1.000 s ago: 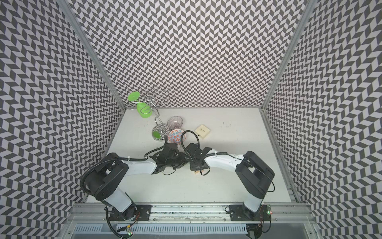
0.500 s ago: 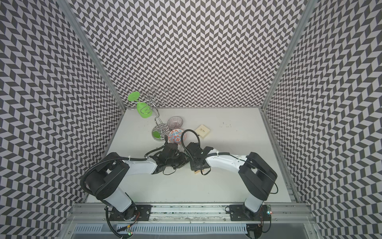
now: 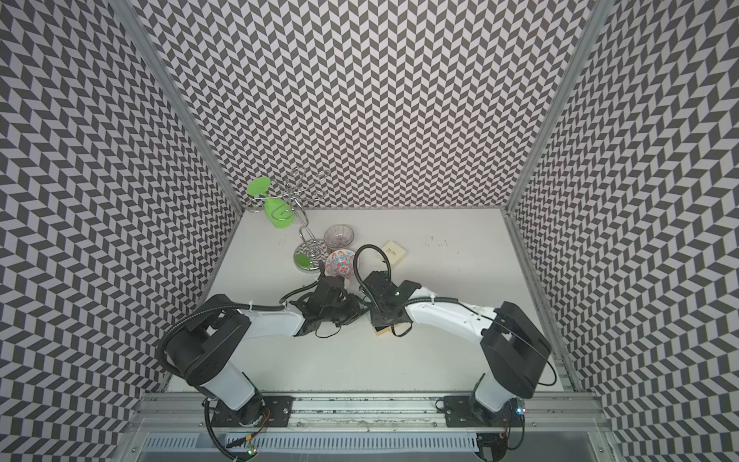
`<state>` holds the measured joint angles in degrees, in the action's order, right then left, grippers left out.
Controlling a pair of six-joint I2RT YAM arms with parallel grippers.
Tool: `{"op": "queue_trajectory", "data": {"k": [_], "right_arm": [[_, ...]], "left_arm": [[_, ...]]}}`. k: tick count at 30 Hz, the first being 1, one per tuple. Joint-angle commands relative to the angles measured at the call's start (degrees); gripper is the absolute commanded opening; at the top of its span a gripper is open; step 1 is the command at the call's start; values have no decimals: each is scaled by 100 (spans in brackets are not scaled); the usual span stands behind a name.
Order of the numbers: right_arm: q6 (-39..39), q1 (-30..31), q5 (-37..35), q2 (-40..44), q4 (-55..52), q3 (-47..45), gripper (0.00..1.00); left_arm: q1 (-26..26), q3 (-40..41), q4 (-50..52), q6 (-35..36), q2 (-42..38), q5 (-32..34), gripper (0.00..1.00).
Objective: Take out the earrings from the drawer-style jewelry box
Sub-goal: Pick up the earring from the drawer, then place the earring at the center of the board.
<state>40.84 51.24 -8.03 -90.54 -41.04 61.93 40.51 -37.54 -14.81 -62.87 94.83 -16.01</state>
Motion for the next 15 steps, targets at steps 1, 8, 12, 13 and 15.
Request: {"op": "queue_trajectory", "data": {"k": [1, 8, 12, 13, 15], "right_arm": [[223, -31, -293, 417, -200, -85, 6], [612, -300, -437, 1378, -422, -1067, 7], [689, -545, -274, 1774, -425, -1670, 8], [695, -592, -195, 1849, -438, -1811, 8], [751, -654, -46, 1966, -409, -2060, 8]], "left_arm": [[42, -31, 391, 79, 194, 140, 35], [36, -98, 439, 152, 193, 138, 35], [42, -97, 426, 157, 201, 124, 35], [44, -109, 426, 161, 193, 120, 35], [44, -116, 426, 170, 194, 112, 35]]}}
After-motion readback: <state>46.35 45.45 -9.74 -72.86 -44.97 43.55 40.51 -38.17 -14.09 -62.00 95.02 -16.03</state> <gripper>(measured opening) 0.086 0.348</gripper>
